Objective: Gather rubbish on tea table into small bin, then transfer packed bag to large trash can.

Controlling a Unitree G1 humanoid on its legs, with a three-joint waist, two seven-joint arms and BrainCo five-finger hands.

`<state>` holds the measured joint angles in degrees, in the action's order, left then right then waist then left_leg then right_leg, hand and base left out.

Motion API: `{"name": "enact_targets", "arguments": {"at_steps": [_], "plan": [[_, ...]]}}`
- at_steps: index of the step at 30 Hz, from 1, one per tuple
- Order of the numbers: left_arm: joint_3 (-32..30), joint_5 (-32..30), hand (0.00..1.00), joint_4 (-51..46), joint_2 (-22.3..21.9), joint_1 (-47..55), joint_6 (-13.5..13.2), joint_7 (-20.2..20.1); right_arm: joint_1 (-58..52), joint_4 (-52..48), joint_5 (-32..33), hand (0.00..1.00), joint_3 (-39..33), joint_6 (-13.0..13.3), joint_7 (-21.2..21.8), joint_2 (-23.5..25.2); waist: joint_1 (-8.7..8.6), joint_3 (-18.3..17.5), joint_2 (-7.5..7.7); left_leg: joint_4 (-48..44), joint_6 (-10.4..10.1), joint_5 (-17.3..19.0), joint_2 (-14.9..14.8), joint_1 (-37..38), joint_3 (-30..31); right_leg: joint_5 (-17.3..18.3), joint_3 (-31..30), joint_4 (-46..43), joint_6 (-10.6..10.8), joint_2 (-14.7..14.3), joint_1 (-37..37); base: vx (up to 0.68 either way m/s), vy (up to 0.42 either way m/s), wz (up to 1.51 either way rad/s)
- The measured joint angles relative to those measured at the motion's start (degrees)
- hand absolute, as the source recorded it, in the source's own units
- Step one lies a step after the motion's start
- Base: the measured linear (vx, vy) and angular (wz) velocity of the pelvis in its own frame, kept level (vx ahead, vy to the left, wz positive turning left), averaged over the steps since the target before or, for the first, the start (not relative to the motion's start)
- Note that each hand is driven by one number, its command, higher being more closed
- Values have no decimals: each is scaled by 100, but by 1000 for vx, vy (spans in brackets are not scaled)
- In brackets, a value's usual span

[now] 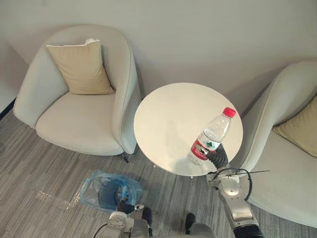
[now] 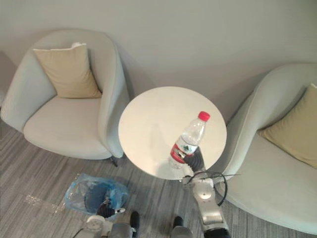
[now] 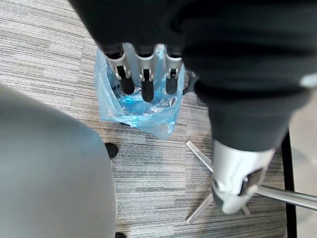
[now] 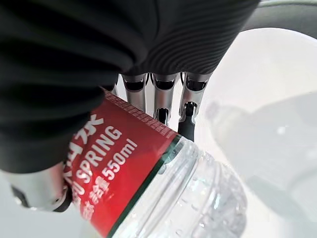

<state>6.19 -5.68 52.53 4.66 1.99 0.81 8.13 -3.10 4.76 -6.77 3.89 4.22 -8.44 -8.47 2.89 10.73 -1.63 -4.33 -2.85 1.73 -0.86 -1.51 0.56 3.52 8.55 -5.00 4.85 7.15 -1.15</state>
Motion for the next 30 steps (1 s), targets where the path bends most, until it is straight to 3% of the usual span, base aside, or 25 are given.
{"name": "enact_targets", "arguments": {"at_steps": [3,5,6,7,8,9,10,12,13,14,15,16,18,20,21,22,23,24,25,27,28,30], "plan": [[76,-71,0,-5,-89,21,-5,2,-15,0,0,100,31,1,-38,-29,3,-76,-142,22,-20,-202,68,-244,445,47,446,17,4,36,-35,-76,-39,81],[216,-97,0,-70,-130,76,-16,2,65,2,0,100,53,1,-72,-55,26,-145,-262,14,-44,-435,91,-516,642,179,624,-275,-143,31,204,-117,-52,96],[239,-98,0,-135,-145,97,-19,-8,144,12,0,100,63,1,-88,-57,26,-158,-276,172,-38,-749,176,-623,667,206,728,-326,-172,89,284,-136,21,104],[204,-107,0,-166,-179,61,-5,-22,351,68,-8,100,66,-4,-114,-80,15,-155,-281,-70,174,-528,118,-756,33,136,1146,-423,-213,350,405,-163,29,109],[202,-110,0,-142,-207,41,5,-56,419,108,-8,100,47,-19,-133,-81,15,-157,-278,-709,428,-84,67,-866,-462,136,1300,-525,-213,440,428,-120,66,109],[208,-128,0,-124,-209,53,-5,-72,490,114,-8,100,32,-23,-176,-86,-10,-164,-274,-1425,571,387,-114,-787,-1167,136,1537,-639,-213,618,358,-122,65,98],[209,-206,0,-126,-243,83,-7,-77,535,114,-11,100,31,-20,-194,-87,-93,-176,-260,-1716,559,585,-354,-609,-1645,135,1753,-717,-213,763,283,-144,144,120],[236,-318,0,-127,-380,112,-1,-74,578,112,-22,100,19,-15,-308,-111,-269,-233,-226,-1800,362,750,-845,-348,-2230,99,2215,-785,-148,994,186,-113,212,128],[401,-356,0,-125,-462,108,-4,-84,584,111,-63,100,-51,-14,-358,-155,-306,-293,-302,-1514,79,698,-1095,-263,-2318,25,2445,-753,-20,1024,180,-67,222,112],[465,-408,0,-122,-517,104,-4,-101,583,115,-91,100,-113,-20,-376,-181,-303,-314,-337,-1237,-269,733,-1114,-219,-2217,-24,2510,-736,82,1019,198,-77,339,110],[497,-512,0,-57,-537,81,-3,-122,586,212,-136,100,-242,-38,-388,-121,-278,-304,-272,-927,-431,736,-904,-159,-2071,-144,2525,-600,254,1129,150,-58,383,85],[497,-603,0,-107,-426,99,-26,-154,557,406,-216,100,-275,-58,-371,52,-239,-327,-75,-793,-345,652,-651,-157,-1970,-299,2421,-435,244,1239,80,-59,382,73],[473,-667,0,-114,-298,109,-45,-184,527,592,-248,100,-100,-85,-309,253,-213,-401,119,-840,-250,684,-408,-141,-1865,-385,2222,-396,300,1409,-41,-36,327,44],[386,-675,0,-16,-212,114,-56,-173,462,593,-359,100,34,-85,-237,363,-223,-343,70,-1042,-36,834,-200,-171,-1675,-430,1946,-782,179,1617,-29,-42,239,42],[389,-686,0,-9,-202,109,-52,-171,433,591,-368,100,37,-86,-225,366,-247,-321,34,-1048,13,866,-157,-191,-1564,-428,1690,-996,-29,1635,72,-89,219,58],[387,-717,0,6,-207,104,-41,-162,331,590,-395,100,28,-98,-219,377,-263,-269,-74,-1024,130,916,-151,-210,-1332,-94,664,-1693,-391,1494,490,-81,165,64],[374,-716,0,26,-171,103,-39,-153,270,589,-397,100,31,-99,-216,385,-292,-257,-65,-993,183,916,-137,-219,-1234,110,295,-1866,-244,1312,575,-71,96,91],[348,-686,0,31,-111,94,-39,-111,171,589,-398,100,37,-103,-216,390,-317,-221,-12,-935,220,883,-83,-226,-1048,468,-106,-2011,-95,929,665,-22,-40,84],[206,-626,0,24,-82,85,-35,-57,156,605,-398,100,75,-122,-213,388,-314,-178,65,-841,237,808,-4,-219,-940,718,-174,-2022,-172,602,805,-11,-57,75],[151,-564,0,41,-83,32,-17,-45,196,631,-407,100,71,-133,-207,377,-314,-150,107,-828,201,773,38,-240,-777,893,-172,-1780,-179,338,836,21,-92,51],[149,-523,0,94,-87,-2,3,-44,276,748,-447,100,59,-132,-214,353,-352,-105,45,-834,50,678,54,-299,-565,913,-277,-1433,-70,141,676,54,-98,48],[157,-502,0,101,-115,-12,4,-46,269,777,-449,100,13,-153,-218,310,-367,-137,-14,-772,-32,586,63,-458,-379,876,-150,-1439,-99,90,710,77,-81,51]]}}
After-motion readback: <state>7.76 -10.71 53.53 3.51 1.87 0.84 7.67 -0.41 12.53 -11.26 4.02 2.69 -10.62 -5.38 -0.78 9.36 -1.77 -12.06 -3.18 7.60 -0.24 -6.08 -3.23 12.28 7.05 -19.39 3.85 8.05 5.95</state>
